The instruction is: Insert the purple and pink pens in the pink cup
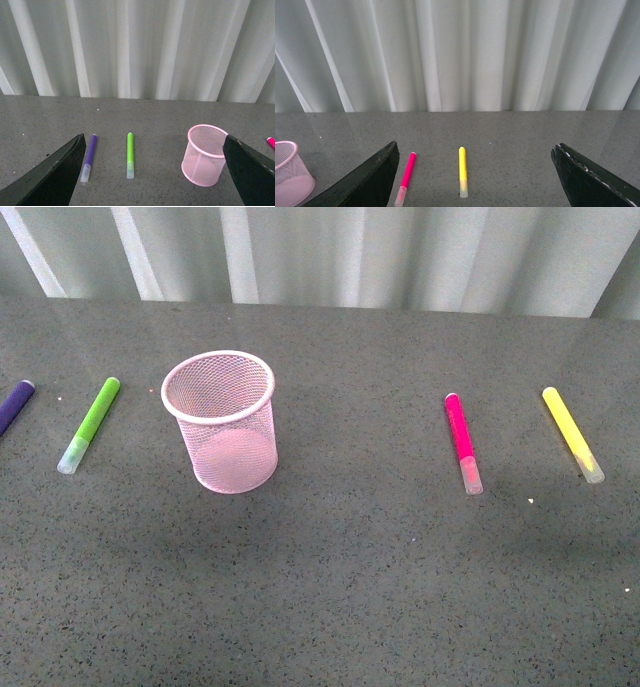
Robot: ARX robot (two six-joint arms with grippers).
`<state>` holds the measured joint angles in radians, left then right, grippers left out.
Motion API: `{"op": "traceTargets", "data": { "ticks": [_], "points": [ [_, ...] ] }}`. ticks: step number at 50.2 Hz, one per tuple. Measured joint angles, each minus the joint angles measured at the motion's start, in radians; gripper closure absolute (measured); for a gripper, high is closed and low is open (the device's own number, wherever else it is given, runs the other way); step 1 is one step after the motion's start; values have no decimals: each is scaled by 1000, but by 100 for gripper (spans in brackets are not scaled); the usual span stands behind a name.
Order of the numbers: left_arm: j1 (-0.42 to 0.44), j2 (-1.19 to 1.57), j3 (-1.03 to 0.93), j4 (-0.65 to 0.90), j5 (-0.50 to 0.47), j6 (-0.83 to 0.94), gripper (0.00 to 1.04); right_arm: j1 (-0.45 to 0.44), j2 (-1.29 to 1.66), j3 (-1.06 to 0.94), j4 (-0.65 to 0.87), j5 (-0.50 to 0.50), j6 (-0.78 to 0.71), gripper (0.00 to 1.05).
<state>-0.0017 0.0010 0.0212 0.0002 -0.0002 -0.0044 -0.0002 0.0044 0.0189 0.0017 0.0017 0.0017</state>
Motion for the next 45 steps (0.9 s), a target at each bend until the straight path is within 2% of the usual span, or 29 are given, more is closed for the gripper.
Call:
{"op": "traceTargets", "data": {
  "ticks": [45],
  "points": [
    [0, 0, 0, 0, 0, 0, 7, 0, 0, 0, 0, 0, 0, 7]
  ]
}}
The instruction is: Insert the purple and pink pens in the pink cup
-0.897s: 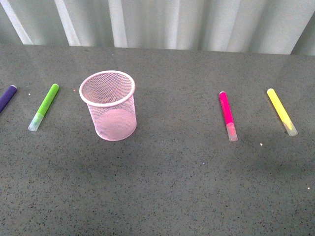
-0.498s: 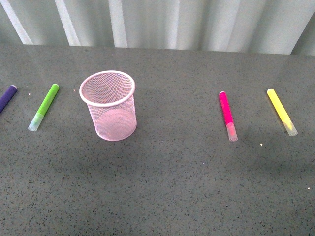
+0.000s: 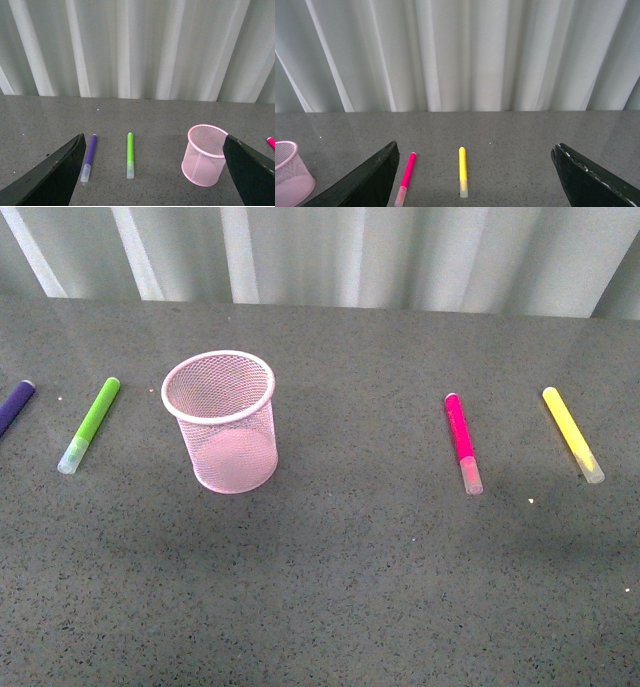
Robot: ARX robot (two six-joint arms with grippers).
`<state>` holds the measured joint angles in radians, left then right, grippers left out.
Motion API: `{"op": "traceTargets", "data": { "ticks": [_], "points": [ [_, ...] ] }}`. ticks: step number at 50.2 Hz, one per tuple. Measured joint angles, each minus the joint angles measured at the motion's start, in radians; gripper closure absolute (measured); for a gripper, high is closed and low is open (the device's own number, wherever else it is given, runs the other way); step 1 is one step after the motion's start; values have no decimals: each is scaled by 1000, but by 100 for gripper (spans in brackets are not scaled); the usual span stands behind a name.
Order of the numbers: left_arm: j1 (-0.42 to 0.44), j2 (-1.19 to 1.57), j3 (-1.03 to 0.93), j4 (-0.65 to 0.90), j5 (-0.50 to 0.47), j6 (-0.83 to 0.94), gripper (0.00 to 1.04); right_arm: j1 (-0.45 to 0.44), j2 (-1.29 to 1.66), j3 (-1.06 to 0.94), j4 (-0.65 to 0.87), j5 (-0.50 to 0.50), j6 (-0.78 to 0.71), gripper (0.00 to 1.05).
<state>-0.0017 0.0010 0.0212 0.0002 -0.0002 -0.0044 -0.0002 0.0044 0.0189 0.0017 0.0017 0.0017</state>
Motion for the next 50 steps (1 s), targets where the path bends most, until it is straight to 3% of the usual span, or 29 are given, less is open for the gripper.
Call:
{"op": "traceTargets", "data": {
  "ticks": [46, 47, 50],
  "points": [
    [0, 0, 0, 0, 0, 0, 7, 0, 0, 0, 0, 0, 0, 7],
    [-3, 4, 2, -5, -6, -3, 7, 0, 0, 0, 0, 0, 0, 7],
    [-42, 73, 41, -121, -161, -80, 7, 0, 0, 0, 0, 0, 0, 7]
  ]
}}
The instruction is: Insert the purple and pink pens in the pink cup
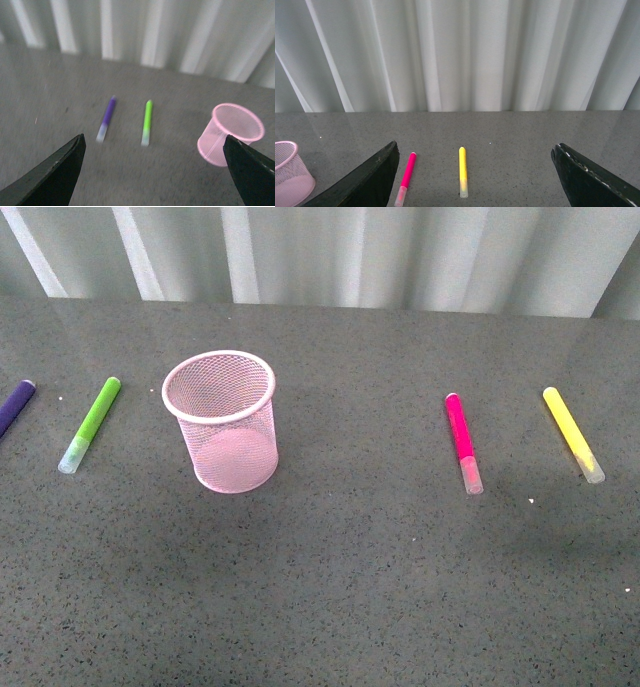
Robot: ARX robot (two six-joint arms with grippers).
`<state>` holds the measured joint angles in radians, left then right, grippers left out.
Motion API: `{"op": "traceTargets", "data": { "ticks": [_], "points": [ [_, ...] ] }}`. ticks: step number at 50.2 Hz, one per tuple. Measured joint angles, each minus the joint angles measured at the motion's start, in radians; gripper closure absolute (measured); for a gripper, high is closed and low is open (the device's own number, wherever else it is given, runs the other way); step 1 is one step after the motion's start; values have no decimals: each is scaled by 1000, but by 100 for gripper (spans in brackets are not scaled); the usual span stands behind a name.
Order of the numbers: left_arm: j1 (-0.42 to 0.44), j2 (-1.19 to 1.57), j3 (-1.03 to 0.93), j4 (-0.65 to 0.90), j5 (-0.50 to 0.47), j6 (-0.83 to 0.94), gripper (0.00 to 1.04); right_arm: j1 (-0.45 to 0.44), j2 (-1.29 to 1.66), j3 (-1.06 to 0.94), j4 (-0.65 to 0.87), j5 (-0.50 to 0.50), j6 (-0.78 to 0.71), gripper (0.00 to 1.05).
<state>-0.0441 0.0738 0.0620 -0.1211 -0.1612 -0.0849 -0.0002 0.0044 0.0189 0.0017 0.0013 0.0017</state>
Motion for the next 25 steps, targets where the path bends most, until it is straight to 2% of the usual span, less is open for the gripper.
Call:
{"op": "traceTargets", "data": {
  "ticks": [1, 3, 6, 11, 16, 19, 25],
  "points": [
    [0, 61, 14, -13, -41, -50, 7, 0, 0, 0, 0, 1, 0, 7],
    [23, 167, 20, 30, -25, -80, 7, 0, 0, 0, 0, 0, 0, 7],
    [80, 294, 27, 138, 79, -109, 7, 0, 0, 0, 0, 0, 0, 7],
    [214, 644, 122, 454, 277, -100, 7, 0, 0, 0, 0, 0, 0, 7],
    [246, 920, 246, 623, 410, -48, 7, 0, 0, 0, 0, 0, 0, 7],
    [251, 1039, 304, 674, 460, -4, 7, 0, 0, 0, 0, 0, 0, 7],
    [259, 1286, 459, 708, 475, 74, 7, 0, 0, 0, 0, 0, 0, 7]
  ]
}}
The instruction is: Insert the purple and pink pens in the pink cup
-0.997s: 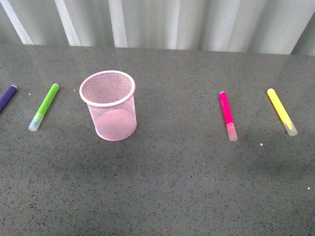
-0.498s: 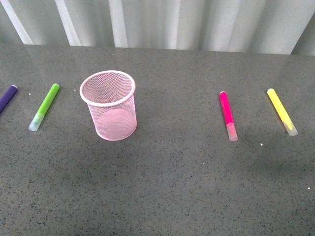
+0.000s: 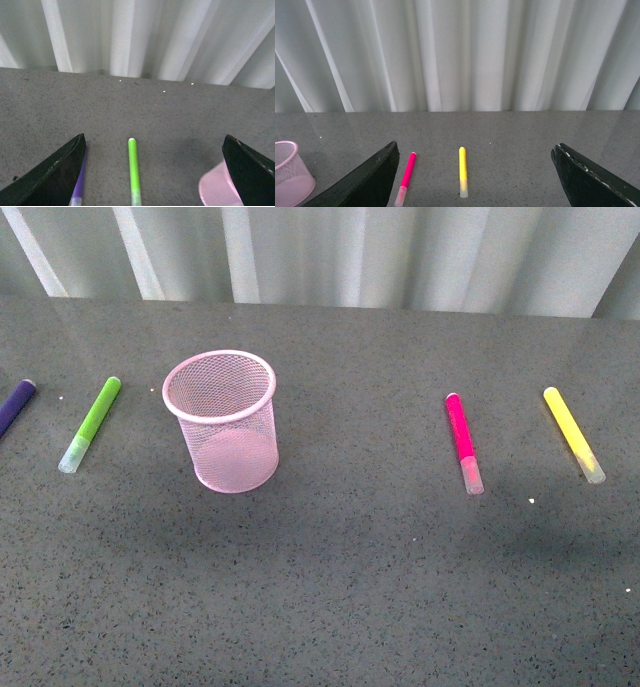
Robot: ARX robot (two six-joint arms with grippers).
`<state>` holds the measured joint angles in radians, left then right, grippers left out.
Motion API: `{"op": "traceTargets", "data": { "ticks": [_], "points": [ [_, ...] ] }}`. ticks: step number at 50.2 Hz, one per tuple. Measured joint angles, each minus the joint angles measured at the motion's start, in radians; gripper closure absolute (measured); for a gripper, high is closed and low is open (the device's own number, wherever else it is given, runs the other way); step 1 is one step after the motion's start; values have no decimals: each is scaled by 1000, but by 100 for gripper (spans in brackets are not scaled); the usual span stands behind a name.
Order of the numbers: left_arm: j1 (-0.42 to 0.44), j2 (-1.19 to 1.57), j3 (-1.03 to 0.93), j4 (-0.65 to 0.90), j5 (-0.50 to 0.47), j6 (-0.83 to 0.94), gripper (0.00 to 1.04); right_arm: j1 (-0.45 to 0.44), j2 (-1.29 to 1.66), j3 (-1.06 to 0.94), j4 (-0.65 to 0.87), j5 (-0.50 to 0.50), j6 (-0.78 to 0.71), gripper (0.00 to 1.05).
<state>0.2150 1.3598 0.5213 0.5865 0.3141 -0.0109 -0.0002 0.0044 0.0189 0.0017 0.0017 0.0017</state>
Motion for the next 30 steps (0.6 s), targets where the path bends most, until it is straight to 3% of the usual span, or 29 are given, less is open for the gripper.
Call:
{"op": "traceTargets", "data": {
  "ticks": [14, 30],
  "points": [
    [6, 397, 335, -58, -2, 170, 7, 0, 0, 0, 0, 0, 0, 7],
    [13, 647, 502, -165, -61, 356, 7, 0, 0, 0, 0, 0, 0, 7]
  ]
}}
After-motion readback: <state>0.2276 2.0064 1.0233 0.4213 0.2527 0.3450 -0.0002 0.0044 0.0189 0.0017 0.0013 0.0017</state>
